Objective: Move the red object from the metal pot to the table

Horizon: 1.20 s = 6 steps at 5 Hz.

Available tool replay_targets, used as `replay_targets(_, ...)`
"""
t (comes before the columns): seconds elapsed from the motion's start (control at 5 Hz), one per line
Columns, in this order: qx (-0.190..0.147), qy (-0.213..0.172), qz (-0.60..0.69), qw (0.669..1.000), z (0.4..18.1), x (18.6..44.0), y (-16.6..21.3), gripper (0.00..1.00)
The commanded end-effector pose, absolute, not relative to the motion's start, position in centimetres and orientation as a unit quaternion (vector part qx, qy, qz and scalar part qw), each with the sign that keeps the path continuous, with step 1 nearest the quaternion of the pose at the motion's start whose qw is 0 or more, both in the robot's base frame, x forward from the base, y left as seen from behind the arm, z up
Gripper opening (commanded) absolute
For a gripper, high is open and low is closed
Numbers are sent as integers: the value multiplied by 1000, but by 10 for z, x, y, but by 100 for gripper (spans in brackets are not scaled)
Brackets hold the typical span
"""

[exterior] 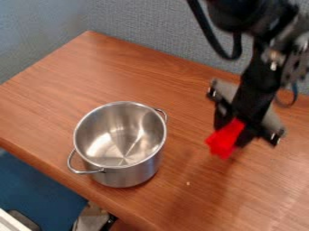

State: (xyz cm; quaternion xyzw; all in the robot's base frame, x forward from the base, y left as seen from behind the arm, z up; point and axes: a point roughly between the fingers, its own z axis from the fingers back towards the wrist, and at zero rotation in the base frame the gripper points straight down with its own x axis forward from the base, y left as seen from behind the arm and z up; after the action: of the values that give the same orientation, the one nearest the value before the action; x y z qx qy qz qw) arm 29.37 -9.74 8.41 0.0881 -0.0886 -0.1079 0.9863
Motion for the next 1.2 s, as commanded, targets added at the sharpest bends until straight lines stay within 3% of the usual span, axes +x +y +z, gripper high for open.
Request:
replay_targets(0.0, 71, -104, -121, 985, 87, 301, -109, 0)
replay_targets(0.2, 61, -93, -144, 983, 70, 305, -117, 0)
replay_targets(0.4, 67, -110, -127, 983, 64, 309, -105, 0)
replay_targets(0.8, 59, -95, -135, 985, 72, 333, -109, 0)
replay_targets(1.0, 39, -103, -145, 983, 72, 329, -105, 0)
